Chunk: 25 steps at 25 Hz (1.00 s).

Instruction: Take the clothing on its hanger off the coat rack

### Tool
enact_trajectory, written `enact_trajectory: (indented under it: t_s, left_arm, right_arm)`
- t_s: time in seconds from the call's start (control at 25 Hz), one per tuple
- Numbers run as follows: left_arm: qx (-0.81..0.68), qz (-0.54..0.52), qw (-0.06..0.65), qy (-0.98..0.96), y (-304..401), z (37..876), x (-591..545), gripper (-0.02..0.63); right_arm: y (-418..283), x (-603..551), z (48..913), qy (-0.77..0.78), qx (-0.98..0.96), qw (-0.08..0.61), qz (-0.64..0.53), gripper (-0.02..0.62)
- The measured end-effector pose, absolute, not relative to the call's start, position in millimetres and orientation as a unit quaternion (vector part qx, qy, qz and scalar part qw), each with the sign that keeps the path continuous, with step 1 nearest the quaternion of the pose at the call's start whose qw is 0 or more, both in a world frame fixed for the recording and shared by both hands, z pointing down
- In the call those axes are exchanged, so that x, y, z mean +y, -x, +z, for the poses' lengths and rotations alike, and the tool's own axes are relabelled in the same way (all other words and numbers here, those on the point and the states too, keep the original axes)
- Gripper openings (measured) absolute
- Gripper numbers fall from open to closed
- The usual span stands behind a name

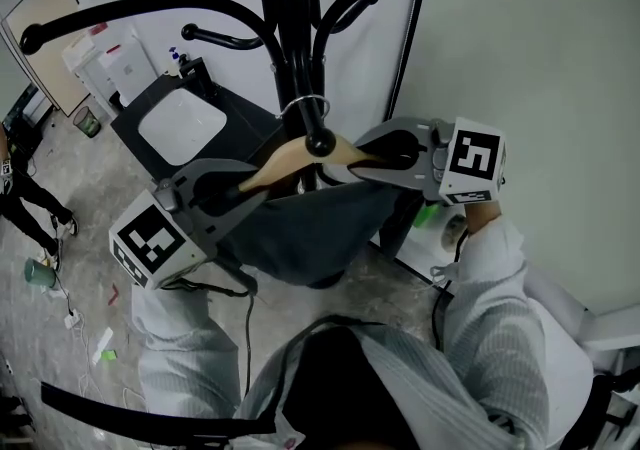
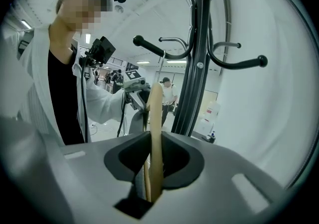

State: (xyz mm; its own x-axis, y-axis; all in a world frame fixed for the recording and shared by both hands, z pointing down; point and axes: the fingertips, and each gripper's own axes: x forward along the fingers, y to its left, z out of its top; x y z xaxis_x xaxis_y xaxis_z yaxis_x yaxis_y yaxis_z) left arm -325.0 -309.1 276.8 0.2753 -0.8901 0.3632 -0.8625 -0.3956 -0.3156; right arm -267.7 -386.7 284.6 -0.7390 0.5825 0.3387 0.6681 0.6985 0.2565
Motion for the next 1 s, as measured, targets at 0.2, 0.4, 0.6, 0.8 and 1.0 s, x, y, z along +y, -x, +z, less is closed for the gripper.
enact_trajectory:
  t_s: [0.2, 0.4, 0.6, 0.8, 1.0]
  left_arm:
    - [0.557, -0.252, 0.050, 0.790, 315, 257, -301, 0.074]
    - [0.555, -0.254, 0.076, 0.788, 302, 225, -296, 0.074]
    - [0.533, -0.269, 0.104, 0.796, 272, 208, -312, 0.074]
    - [0.476, -0.270, 0.121, 0.828, 233, 219, -345, 0.074]
    - [0.413, -0.256, 0.097, 0.869, 160, 250, -362, 0.072]
  right_arm:
    - [259, -379, 265, 0.333, -0.914, 0.107, -0.207, 0.064]
    - [243, -374, 232, 0.322, -0.912, 0.100, -0.232, 0.064]
    - [206, -386, 212, 0.291, -0.920, 0.097, -0.246, 0.064]
    - [162, -410, 223, 0.230, -0.938, 0.119, -0.228, 0.064]
    - [79, -415, 253, 0.162, -0.955, 0.153, -0.195, 0.064]
